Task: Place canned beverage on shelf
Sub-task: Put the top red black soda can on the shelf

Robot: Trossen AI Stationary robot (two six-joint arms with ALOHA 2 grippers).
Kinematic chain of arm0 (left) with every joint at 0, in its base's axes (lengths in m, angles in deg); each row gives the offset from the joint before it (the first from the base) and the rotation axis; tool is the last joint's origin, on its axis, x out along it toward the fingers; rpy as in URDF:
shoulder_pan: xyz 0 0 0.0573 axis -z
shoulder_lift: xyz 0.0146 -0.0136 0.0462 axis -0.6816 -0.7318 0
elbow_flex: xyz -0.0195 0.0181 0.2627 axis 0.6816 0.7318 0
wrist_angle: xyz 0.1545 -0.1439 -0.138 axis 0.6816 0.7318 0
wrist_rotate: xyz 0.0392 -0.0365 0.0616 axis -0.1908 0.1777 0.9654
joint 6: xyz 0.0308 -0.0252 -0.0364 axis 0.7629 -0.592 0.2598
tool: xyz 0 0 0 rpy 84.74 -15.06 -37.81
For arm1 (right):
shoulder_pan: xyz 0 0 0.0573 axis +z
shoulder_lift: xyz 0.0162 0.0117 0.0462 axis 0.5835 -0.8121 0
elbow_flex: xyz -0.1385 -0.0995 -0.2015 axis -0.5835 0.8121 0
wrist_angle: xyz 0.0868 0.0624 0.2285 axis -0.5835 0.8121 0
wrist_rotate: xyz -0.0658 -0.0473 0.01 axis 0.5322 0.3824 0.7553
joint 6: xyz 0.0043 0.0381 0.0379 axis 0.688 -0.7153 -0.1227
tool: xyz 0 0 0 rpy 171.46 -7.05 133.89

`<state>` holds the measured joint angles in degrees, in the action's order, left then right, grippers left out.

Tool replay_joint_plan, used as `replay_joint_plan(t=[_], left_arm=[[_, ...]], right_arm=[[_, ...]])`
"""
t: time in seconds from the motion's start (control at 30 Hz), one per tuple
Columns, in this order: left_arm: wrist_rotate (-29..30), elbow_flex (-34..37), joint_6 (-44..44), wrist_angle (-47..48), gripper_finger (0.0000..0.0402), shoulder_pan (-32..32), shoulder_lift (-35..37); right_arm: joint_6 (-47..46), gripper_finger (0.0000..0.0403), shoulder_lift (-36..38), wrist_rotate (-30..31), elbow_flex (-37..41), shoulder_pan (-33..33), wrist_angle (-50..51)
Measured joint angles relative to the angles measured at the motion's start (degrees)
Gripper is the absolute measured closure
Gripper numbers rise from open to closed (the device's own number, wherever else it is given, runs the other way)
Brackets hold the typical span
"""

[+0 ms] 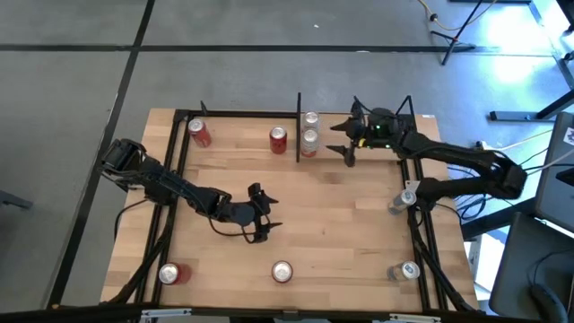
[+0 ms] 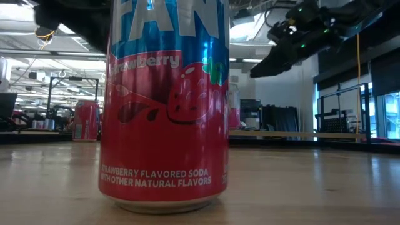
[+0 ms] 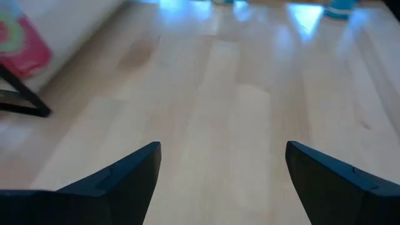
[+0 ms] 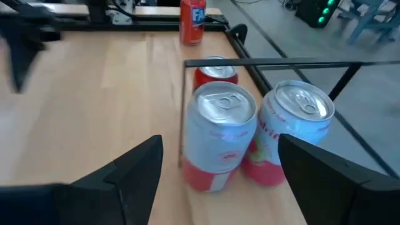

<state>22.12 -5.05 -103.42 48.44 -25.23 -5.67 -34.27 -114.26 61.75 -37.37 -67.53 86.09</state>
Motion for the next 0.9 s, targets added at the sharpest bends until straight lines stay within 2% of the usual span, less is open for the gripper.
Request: replay_joint_plan(t=[0.13, 0.37, 0.57, 0.73, 0.9], left_arm=[[0.5, -2.5, 2.7, 0.8, 0.0076, -3.6, 0.0], [3.2, -8.6, 7.0, 4.3, 0.0076, -11.0, 0.2], [12.9, -10.3, 6.8, 7.9, 0.0076, -17.2, 2.5], [10.6, -10.3, -0.1, 9.0, 0.0076, -24.7, 2.7], [7.2, -10.3, -1.7, 9.1, 0.0076, -31.3, 0.6]], right_arm=[[-5.5, 0.0104, 2.0, -3.1, 0.0, 0.8, -0.2], [-8.3, 0.0104, 1.6, -2.5, 0.0, 4.8, -1.9], [-13.1, 0.0104, 1.6, 1.9, 0.1, 9.6, 1.9], [-12.9, 0.0104, 1.6, 8.2, 0.1, 13.5, 2.9], [-11.8, 0.0104, 1.6, 12.0, 0.1, 16.1, 2.6]])
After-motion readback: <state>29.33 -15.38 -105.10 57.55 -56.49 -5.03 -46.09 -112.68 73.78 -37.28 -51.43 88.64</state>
